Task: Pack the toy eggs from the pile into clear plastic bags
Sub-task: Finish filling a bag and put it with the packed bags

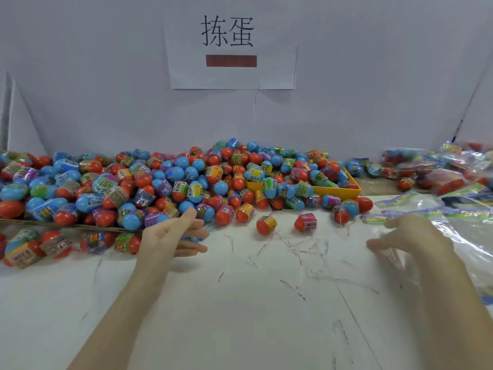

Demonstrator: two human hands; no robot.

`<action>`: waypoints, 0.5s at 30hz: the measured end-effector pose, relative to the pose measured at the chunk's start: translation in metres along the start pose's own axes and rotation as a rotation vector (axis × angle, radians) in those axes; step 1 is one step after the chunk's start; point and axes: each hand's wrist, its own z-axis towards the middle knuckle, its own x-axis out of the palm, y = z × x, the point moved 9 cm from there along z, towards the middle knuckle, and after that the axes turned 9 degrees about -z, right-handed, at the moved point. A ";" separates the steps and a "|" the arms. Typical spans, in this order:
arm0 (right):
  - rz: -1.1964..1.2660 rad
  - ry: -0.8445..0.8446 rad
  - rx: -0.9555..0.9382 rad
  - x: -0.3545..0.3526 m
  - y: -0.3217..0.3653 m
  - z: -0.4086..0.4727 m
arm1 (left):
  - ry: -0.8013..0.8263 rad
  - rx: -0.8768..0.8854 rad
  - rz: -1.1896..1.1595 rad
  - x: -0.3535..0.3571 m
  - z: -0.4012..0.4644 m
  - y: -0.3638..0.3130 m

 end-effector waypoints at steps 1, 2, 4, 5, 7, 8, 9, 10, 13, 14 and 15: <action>0.004 0.047 0.035 0.007 -0.009 0.003 | 0.006 0.004 0.011 0.001 0.000 0.000; 0.051 0.049 0.051 0.009 -0.015 0.003 | 0.011 0.006 0.019 0.002 0.000 0.000; 0.092 -0.018 0.065 0.004 -0.020 0.002 | 0.015 0.010 0.027 0.003 0.000 0.000; 0.088 -0.040 0.067 0.003 -0.021 0.002 | 0.013 0.013 0.031 0.003 0.000 -0.001; 0.097 -0.051 0.094 0.001 -0.021 -0.001 | 0.010 0.024 0.039 0.002 -0.001 -0.002; 0.109 -0.054 0.110 0.001 -0.021 0.000 | 0.010 0.028 0.042 0.002 -0.001 -0.002; 0.109 -0.054 0.123 0.000 -0.021 0.000 | 0.011 0.031 0.044 0.002 -0.001 -0.003; 0.106 -0.052 0.133 0.000 -0.021 -0.002 | 0.012 0.033 0.046 0.003 -0.001 -0.003; 0.132 -0.099 0.155 -0.005 -0.021 -0.002 | 0.012 0.038 0.044 0.002 -0.001 -0.003; 0.140 -0.138 0.166 -0.009 -0.022 -0.004 | 0.012 0.042 0.042 0.002 -0.001 -0.004; 0.151 -0.180 0.169 -0.014 -0.022 -0.006 | 0.012 0.046 0.041 0.002 -0.001 -0.004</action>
